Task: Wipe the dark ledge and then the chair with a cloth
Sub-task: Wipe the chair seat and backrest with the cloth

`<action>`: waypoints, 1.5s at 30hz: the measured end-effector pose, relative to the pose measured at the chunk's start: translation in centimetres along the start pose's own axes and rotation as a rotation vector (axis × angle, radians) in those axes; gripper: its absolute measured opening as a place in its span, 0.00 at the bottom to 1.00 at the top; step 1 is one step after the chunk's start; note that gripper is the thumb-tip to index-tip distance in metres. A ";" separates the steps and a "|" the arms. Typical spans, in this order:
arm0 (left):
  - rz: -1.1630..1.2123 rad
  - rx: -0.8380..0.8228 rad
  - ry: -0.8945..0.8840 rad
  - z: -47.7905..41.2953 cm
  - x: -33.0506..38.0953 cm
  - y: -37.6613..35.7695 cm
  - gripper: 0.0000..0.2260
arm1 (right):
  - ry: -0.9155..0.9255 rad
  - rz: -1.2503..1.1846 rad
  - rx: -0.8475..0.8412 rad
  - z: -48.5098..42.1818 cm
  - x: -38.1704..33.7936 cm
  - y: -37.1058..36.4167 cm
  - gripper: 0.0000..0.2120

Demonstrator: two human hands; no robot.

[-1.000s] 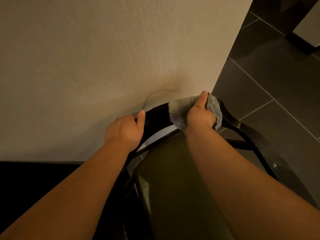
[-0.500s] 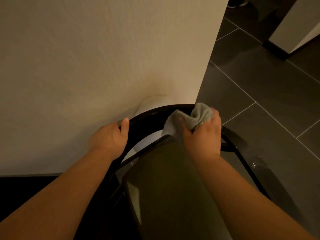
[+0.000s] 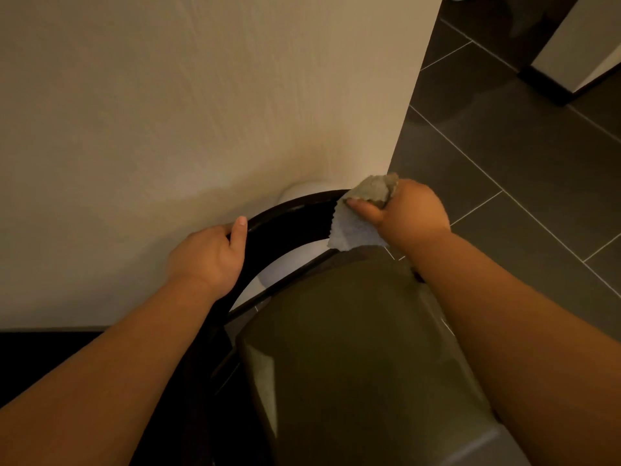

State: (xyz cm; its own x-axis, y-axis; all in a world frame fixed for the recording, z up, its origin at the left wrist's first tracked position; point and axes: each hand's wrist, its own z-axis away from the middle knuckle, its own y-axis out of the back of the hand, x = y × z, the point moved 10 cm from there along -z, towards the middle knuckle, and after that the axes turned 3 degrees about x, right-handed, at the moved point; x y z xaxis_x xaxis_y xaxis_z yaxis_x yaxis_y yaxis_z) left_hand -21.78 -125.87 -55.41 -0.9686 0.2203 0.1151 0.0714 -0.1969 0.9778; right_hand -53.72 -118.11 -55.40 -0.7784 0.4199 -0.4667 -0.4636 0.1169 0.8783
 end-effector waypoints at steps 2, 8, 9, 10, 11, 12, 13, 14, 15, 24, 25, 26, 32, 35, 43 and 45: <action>-0.033 0.015 0.017 0.0 0.0 0.2 0.33 | -0.076 -0.035 0.060 0.5 0.2 0.0 0.41; 0.074 0.012 0.014 -0.7 0.7 0.4 0.28 | 0.172 0.265 0.187 0.2 -7.3 0.6 0.30; 0.113 0.010 -0.022 -1.1 1.5 0.8 0.27 | 0.164 0.255 0.151 -0.2 -7.0 0.3 0.31; 0.151 0.007 -0.073 -1.6 2.8 1.1 0.27 | 0.151 0.230 0.117 -0.3 -6.3 0.1 0.32; 0.178 0.005 -0.130 -2.2 4.4 1.4 0.26 | 0.128 0.194 0.090 -0.4 -5.4 0.0 0.33; 0.183 -0.002 -0.176 -2.9 6.0 1.5 0.25 | 0.090 0.149 0.071 -0.4 -4.4 0.0 0.33; 0.158 -0.013 -0.201 -3.4 7.3 1.2 0.25 | 0.039 0.103 0.067 -0.3 -3.3 0.2 0.34; 0.103 -0.017 -0.204 -3.8 8.2 0.9 0.26 | -0.024 0.062 0.067 -0.1 -2.1 0.4 0.37; 0.035 -0.004 -0.195 -3.9 8.7 0.7 0.27 | -0.085 0.021 0.068 0.0 -1.1 0.6 0.39; -0.053 0.031 -0.152 -3.5 8.4 0.8 0.24 | 0.369 0.145 0.202 -0.1 -7.6 0.4 0.22; -0.054 0.031 -0.157 -3.4 8.4 0.8 0.24 | 0.370 0.141 0.190 -0.1 -7.2 0.2 0.23; -0.055 0.028 -0.164 -3.4 8.4 0.8 0.24 | 0.333 0.097 0.192 -0.1 -6.1 0.2 0.23; -0.070 0.100 -0.167 -3.4 8.7 1.3 0.25 | 0.056 -0.190 0.339 0.8 0.8 0.6 0.23; -0.073 0.102 -0.159 -3.3 8.7 1.5 0.25 | 0.238 -0.132 0.449 1.1 -4.0 1.2 0.18; -0.073 0.098 -0.140 -3.3 8.6 1.1 0.29 | 0.053 -0.263 0.355 1.0 1.9 -0.1 0.31; -0.073 0.112 -0.141 -3.2 8.5 1.3 0.27 | 0.005 -0.258 0.291 1.3 3.1 -0.7 0.34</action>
State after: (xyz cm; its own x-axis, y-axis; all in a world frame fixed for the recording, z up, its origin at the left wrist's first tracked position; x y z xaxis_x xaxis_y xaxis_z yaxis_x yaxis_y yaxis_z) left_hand -30.73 -127.32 -53.77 -0.9299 0.3631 0.0592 0.0364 -0.0693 0.9969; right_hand -55.21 -115.71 -57.32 -0.6543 0.3390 -0.6760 -0.5055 0.4688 0.7243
